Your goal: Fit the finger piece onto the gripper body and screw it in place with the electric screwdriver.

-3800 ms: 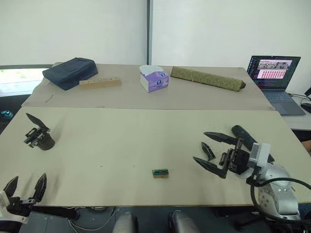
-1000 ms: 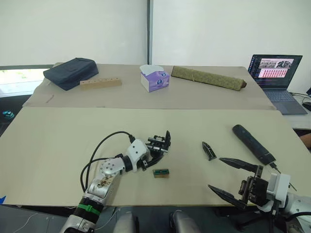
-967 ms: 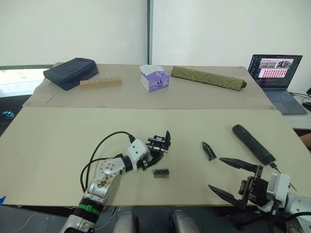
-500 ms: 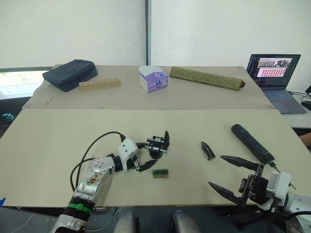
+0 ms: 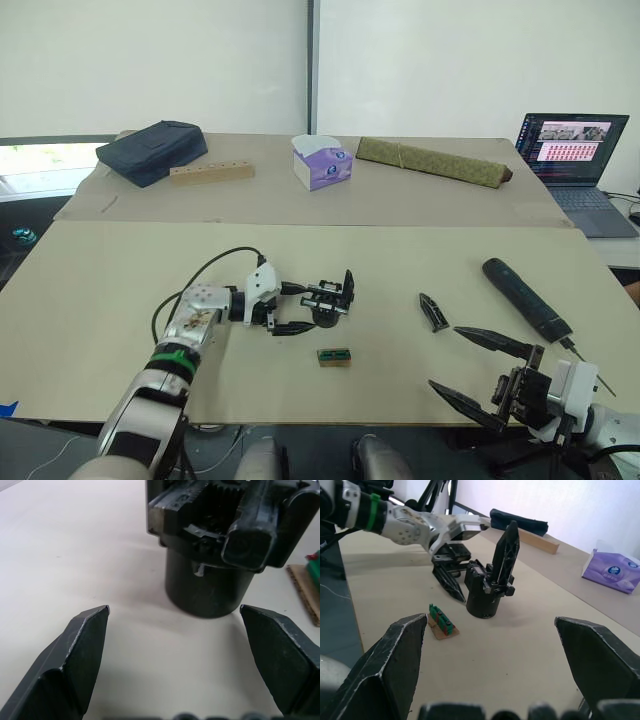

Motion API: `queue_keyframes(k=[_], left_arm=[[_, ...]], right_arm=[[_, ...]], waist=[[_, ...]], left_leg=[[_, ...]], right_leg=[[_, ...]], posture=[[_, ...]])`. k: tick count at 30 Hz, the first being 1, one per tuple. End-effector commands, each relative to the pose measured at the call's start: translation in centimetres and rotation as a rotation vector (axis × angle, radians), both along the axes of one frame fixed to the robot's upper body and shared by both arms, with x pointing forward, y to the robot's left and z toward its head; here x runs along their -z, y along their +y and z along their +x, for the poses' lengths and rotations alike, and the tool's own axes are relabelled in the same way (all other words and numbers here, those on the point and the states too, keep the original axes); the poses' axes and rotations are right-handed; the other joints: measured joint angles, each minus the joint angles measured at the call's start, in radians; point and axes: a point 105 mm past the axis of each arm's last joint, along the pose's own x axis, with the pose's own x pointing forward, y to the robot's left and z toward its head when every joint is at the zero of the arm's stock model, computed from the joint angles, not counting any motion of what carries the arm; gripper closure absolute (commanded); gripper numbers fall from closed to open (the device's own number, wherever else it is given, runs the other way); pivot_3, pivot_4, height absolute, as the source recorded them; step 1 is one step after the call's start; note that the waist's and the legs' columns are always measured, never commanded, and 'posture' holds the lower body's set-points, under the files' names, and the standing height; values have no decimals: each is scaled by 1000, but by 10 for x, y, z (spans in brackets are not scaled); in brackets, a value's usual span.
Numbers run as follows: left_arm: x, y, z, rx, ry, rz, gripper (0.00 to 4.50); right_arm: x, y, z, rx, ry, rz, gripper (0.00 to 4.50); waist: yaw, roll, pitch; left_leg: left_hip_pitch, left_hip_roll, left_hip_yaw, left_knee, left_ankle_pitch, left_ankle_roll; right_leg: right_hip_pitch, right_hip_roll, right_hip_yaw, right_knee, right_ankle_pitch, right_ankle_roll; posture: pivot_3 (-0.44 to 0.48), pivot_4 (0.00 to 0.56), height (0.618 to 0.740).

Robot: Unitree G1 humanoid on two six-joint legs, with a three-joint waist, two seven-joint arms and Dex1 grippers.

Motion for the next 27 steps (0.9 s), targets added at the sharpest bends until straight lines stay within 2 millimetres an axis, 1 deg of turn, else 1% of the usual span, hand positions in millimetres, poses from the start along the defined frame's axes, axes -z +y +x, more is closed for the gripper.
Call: queue_keyframes(k=[1, 6, 9, 12, 14, 15, 17, 21, 24, 26, 27], left_arm=[[-6, -11, -3, 102, -6, -19, 87], [-2, -24, -3, 137, -3, -34, 87], [-2, -27, -1, 137, -13, -27, 87], [-3, -28, -2, 139, -36, -54, 884], [-3, -28, -5, 156, -41, -67, 1902], [-2, -27, -6, 151, -57, -73, 2186], [-5, -25, -2, 92, -70, -112, 2189], [-13, -12, 5, -102, -142, -157, 2189], [-20, -2, -1, -274, -192, -187, 2189], [-14, 2, -8, -363, -199, -168, 2189], [-12, 2, -12, -399, -175, -176, 2189]], right_arm=[[-11, -4, -6, 19, -52, -27, 0], [-10, -4, -12, 41, -50, -27, 0], [-8, -3, -15, 48, -47, -28, 0], [-7, -4, -16, 57, -44, -30, 0], [-7, -5, -16, 62, -44, -32, 0], [-6, -6, -16, 63, -45, -33, 0], [-6, -7, -15, 66, -46, -34, 0], [-5, -7, -13, 67, -47, -32, 0], [-3, -6, -11, 61, -46, -30, 0], [-3, -6, -8, 57, -49, -26, 0], [-3, -5, -6, 54, -52, -25, 0]], waist=[[0, 0, 0], [1, 0, 0], [0, -1, 0], [0, -1, 0], [0, -1, 0], [0, -1, 0], [-1, 0, 0], [-5, 0, 0], [-14, 0, 0], [-14, 0, 0], [-14, 0, 0]], left_leg=[[0, 0, 0, 0, 0, 0], [0, 0, -1, 0, 0, 0], [0, 0, -1, 1, 0, 0], [0, 0, -1, 1, 0, 0], [-1, 0, -1, 1, 0, 0], [-1, 0, -1, 1, 0, 0], [-1, 0, -1, 1, 0, 0], [0, 1, -1, 1, 0, 0], [1, 2, -1, 0, 0, 0], [1, 3, -2, 0, 0, 0], [1, 3, -2, 0, 0, 0]], right_leg=[[0, 0, 0, 0, 0, 0], [0, 0, 0, 0, 0, 0], [0, 0, 0, 0, 0, 0], [0, 0, 0, 0, 0, 0], [0, 0, 0, 0, 0, 0], [0, 0, 0, 0, 0, 0], [0, 0, 0, 0, 0, 0], [0, 0, 0, 1, 0, 0], [0, 0, 0, 2, 0, 0], [0, 0, 0, 2, 0, 0], [0, 1, 0, 2, 0, 0]], posture=[[0, 150, 740], [0, 150, 740], [0, 150, 740], [0, 150, 740], [0, 150, 740], [0, 150, 740], [0, 150, 740], [0, 150, 740], [0, 150, 740], [0, 150, 740], [0, 150, 740]])
